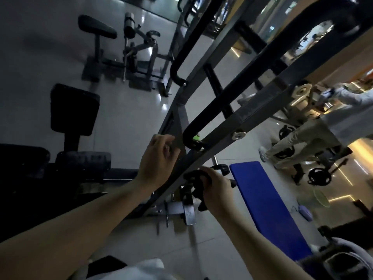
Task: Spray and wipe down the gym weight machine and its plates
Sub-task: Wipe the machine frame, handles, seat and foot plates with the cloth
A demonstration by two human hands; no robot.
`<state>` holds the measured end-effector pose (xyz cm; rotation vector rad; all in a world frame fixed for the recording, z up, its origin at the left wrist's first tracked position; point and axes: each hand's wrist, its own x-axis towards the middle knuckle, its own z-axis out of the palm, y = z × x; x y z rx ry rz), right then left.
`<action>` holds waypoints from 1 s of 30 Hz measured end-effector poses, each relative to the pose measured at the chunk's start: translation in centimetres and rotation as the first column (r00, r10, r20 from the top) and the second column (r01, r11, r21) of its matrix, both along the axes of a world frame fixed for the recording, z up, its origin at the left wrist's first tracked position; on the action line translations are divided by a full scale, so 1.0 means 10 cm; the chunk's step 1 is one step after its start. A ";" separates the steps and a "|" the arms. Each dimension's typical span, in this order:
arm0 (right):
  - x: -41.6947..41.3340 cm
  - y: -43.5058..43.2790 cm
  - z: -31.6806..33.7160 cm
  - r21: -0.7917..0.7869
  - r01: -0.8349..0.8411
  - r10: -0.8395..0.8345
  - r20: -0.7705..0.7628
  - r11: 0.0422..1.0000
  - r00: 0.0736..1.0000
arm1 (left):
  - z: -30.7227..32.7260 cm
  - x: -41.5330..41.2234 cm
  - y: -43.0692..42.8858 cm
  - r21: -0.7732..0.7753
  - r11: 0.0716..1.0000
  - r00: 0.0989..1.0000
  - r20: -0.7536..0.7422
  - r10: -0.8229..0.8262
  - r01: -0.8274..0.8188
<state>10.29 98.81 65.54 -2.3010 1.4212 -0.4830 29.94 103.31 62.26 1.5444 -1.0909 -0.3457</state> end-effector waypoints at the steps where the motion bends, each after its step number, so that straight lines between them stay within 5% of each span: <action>1: 0.03 0.02 0.02 0.099 0.038 -0.048 0.096 0.994 0.994 | -0.12 -0.06 0.10 0.073 0.997 0.998 -0.060 -0.005 0.009; 4: 0.13 0.09 -0.05 0.360 0.084 -0.191 0.273 0.929 0.943 | -0.43 -0.28 0.34 0.281 0.939 0.943 -0.315 -0.103 0.196; 9: 0.23 0.30 -0.34 0.562 0.114 -0.347 0.326 0.819 0.880 | -0.72 -0.60 0.42 0.200 0.923 0.713 -0.694 -0.105 0.330; 14: 0.25 0.37 -0.46 0.740 0.080 -0.456 0.321 0.667 0.830 | -1.00 -0.70 0.41 0.207 0.930 0.545 -0.839 0.008 0.305; 18: 0.24 0.32 -0.50 0.787 0.079 -0.455 0.268 0.611 0.849 | -1.18 -0.67 0.36 0.411 0.898 0.667 -0.714 0.211 0.155; 21: 0.22 0.22 -0.41 0.709 0.113 -0.433 0.289 0.696 0.854 | -1.26 -0.54 0.26 0.498 0.859 0.687 -0.665 0.292 0.116; 27: 0.22 -0.15 -0.31 0.492 0.240 -0.455 0.380 0.837 0.805 | -1.11 -0.37 -0.20 0.373 0.926 0.619 -0.742 0.258 0.061; 30: 0.31 -0.25 -0.24 0.435 0.199 -0.403 0.450 0.878 0.797 | -0.99 -0.63 -0.43 0.332 0.936 0.744 -0.653 0.140 0.116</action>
